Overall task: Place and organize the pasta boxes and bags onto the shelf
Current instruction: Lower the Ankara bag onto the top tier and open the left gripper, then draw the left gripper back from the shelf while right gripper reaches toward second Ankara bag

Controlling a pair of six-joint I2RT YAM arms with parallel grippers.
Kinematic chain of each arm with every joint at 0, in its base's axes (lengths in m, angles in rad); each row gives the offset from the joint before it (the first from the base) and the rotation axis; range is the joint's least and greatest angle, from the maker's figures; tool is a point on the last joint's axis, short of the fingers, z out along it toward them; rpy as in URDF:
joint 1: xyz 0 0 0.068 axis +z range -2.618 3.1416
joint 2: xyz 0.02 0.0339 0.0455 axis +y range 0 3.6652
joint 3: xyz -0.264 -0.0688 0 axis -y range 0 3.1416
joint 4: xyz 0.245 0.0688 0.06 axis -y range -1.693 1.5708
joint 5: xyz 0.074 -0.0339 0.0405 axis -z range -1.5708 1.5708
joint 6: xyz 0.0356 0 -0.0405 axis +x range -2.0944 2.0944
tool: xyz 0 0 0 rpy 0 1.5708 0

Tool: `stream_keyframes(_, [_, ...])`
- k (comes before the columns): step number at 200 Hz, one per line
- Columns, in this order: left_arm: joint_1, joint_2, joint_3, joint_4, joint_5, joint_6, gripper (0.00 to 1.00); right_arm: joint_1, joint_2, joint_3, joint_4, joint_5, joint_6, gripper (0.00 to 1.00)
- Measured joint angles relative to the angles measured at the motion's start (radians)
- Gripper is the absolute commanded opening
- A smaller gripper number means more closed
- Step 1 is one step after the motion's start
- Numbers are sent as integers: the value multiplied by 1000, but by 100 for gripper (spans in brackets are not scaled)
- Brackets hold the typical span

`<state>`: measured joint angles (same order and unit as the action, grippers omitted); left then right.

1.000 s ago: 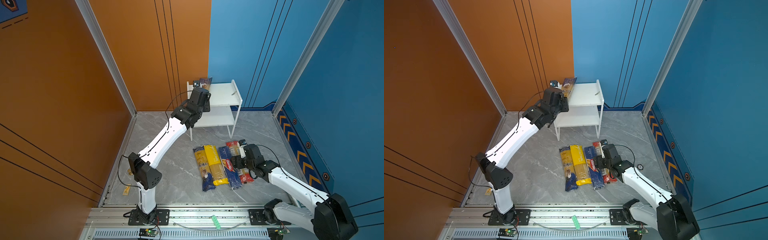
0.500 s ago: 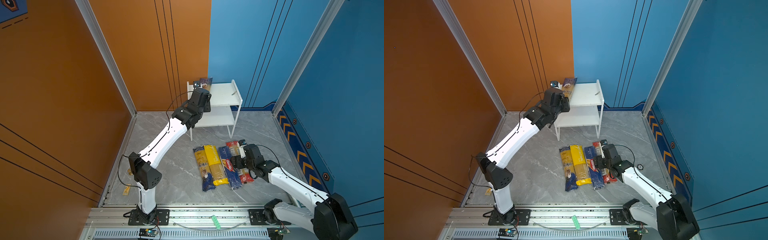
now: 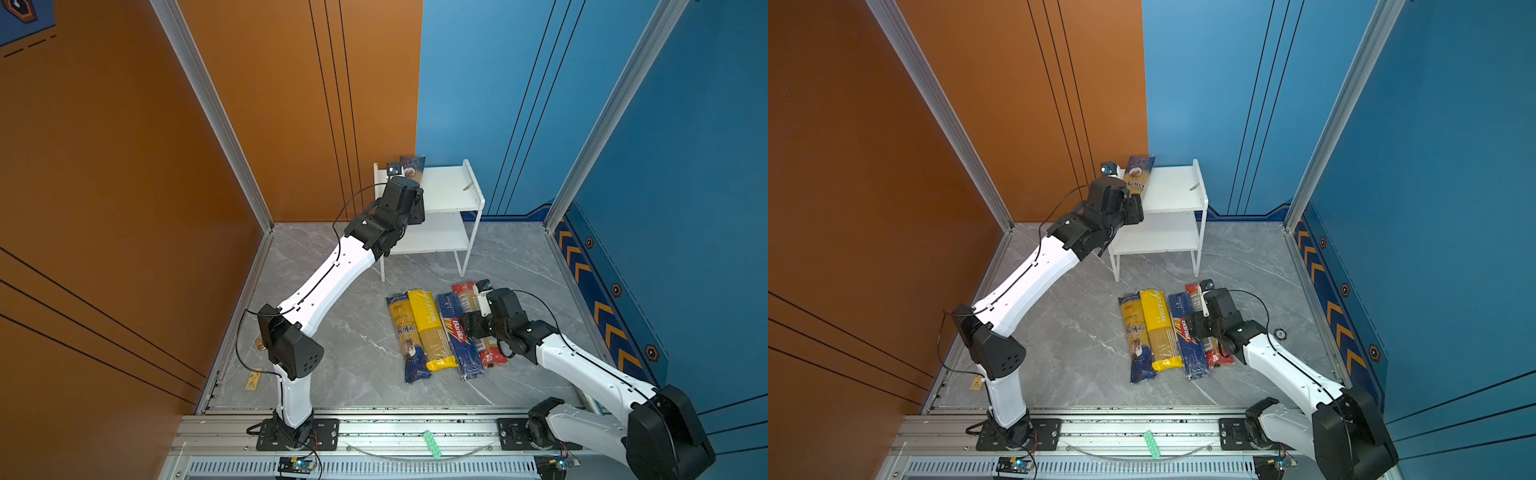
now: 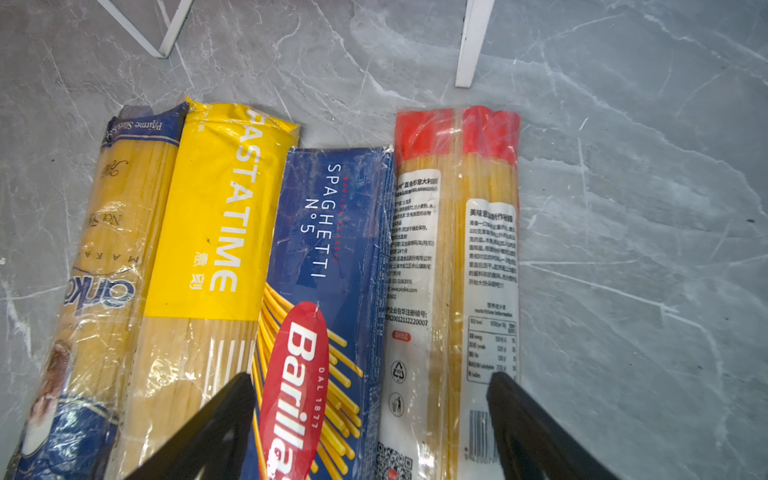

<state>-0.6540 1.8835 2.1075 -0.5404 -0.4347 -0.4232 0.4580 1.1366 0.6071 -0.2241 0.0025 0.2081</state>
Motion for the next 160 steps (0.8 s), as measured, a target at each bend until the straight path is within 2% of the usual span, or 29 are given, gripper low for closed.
stream_keyframes(72, [0, -46, -30, 0, 0, 16, 85, 0, 0, 0, -1, -3, 0, 87])
stream_keyframes(76, [0, -51, -32, 0, 0, 16, 90, 0, 0, 1, -1, -3, 0, 87])
stream_keyframes(105, [0, -89, -48, 0, 0, 24, 92, 0, 0, 7, -4, -9, 0, 87])
stream_keyframes(160, [0, -196, -148, 26, 0, 42, 98, 0, -26, 61, -29, -31, 0, 89])
